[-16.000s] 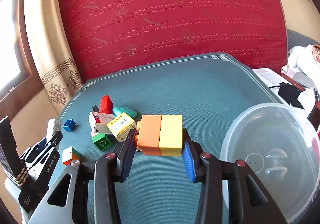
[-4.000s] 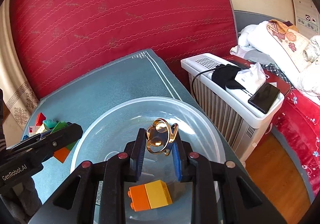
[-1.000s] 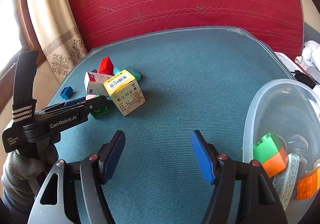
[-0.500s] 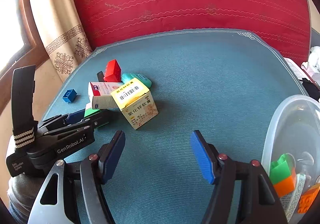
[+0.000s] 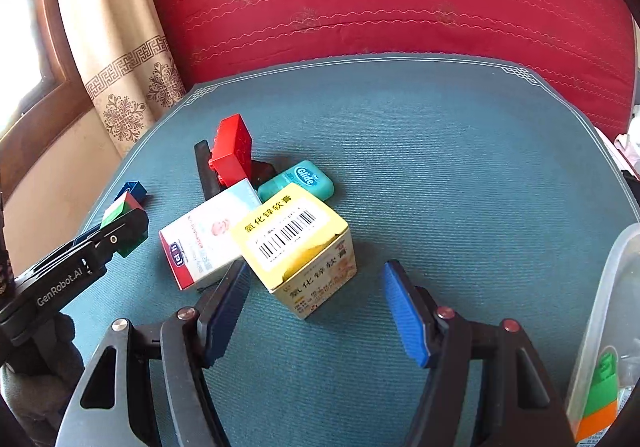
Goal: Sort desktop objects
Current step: 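Move the left tool onto the pink-green block while the right tool approaches the yellow box, then grasp the pink-green block with the left tool while the right tool grasps the yellow box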
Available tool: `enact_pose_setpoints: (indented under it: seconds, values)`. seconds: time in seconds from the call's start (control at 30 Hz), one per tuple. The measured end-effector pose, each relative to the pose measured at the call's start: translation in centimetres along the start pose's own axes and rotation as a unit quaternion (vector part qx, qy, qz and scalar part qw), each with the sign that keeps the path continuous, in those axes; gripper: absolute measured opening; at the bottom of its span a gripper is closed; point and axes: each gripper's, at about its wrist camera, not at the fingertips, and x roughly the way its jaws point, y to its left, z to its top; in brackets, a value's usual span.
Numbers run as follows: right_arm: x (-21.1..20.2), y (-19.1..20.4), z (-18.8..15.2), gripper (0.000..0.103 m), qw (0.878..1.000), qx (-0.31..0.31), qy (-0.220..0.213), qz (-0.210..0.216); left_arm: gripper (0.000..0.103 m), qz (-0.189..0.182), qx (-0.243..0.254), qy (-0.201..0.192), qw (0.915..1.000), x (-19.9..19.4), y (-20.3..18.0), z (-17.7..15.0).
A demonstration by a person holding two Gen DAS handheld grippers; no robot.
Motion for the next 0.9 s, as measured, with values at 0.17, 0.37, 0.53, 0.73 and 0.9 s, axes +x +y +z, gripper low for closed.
enact_pose_setpoints:
  seconds: [0.17, 0.37, 0.53, 0.73, 0.9]
  values:
    - [1.1, 0.0, 0.4, 0.072, 1.0, 0.004, 0.0, 0.002, 0.052, -0.01, 0.007, 0.005, 0.9999, 0.5, -0.3, -0.1]
    - [1.6, 0.1, 0.5, 0.072, 1.0, 0.0, -0.005, 0.008, 0.052, -0.02, 0.015, 0.007, 0.9997, 0.3, -1.1, -0.4]
    - [1.3, 0.6, 0.2, 0.062, 1.0, -0.017, -0.009, 0.008, 0.052, -0.021, 0.013, 0.007, 0.9997, 0.2, -1.1, -0.5]
    - [0.5, 0.8, -0.3, 0.06, 1.0, -0.016, -0.017, 0.007, 0.052, -0.025, 0.015, 0.003, 0.9996, 0.0, -1.3, -0.5]
    - [-0.7, 0.9, -0.9, 0.059, 1.0, -0.012, -0.025, 0.01, 0.052, -0.03, 0.022, -0.003, 0.9993, -0.2, -1.8, -0.5]
